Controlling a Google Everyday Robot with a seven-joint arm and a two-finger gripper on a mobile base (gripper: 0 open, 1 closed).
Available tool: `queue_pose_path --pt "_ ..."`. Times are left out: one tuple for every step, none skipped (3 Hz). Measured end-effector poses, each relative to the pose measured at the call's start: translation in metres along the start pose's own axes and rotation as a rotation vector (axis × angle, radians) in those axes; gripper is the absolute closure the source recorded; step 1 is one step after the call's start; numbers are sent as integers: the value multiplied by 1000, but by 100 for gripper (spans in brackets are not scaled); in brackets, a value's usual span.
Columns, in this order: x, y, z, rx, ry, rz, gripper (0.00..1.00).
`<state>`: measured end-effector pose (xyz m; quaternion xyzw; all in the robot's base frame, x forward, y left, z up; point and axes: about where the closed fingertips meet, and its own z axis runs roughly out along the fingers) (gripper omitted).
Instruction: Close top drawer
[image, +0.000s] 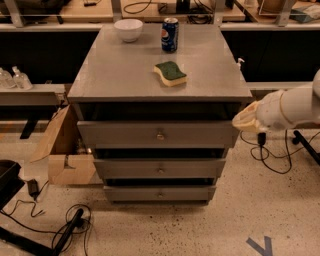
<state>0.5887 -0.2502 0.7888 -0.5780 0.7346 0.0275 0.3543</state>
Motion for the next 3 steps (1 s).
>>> queue_pose_path --pt "-9 -56 -51 71 24 -24 100" --pt "-32 -100 -101 161 48 -64 100" --pt "-58 -120 -146 245 81 -105 100"
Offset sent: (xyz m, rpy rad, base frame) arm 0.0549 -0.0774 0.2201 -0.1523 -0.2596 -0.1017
